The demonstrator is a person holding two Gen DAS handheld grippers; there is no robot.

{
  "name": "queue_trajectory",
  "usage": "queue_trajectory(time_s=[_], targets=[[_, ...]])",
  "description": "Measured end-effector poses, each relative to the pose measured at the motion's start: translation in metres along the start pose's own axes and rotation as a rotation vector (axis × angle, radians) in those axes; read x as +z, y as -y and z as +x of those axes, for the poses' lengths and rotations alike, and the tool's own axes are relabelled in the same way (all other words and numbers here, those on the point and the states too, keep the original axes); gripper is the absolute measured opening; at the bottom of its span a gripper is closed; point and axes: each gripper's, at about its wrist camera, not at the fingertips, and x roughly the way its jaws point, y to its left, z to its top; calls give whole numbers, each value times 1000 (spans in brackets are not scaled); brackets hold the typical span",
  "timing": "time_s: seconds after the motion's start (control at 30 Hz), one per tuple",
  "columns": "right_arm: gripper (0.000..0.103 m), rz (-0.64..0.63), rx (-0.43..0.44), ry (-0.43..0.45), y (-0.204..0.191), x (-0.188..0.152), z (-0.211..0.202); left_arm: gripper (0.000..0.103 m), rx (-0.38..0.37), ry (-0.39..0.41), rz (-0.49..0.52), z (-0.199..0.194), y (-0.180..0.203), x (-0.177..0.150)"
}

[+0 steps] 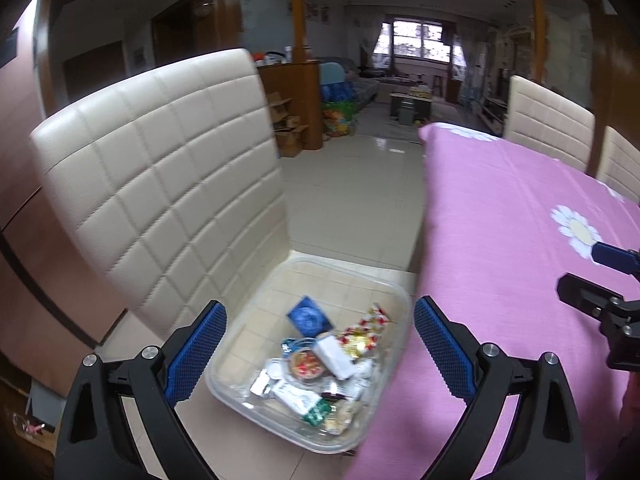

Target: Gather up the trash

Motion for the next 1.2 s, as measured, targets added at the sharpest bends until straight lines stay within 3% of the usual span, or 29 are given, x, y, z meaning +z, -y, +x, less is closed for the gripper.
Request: queue_trajectory(time_s=[0.47, 0.6, 1.2], targets=[[99, 65, -82, 60, 27, -14, -59, 92, -56, 31, 1, -42, 41, 7], [99, 105, -95, 66, 31, -19, -82, 92, -113, 14, -9, -61, 53, 9], [99, 114, -233, 164, 18, -33, -163, 92, -73, 133, 50, -132, 80, 6]])
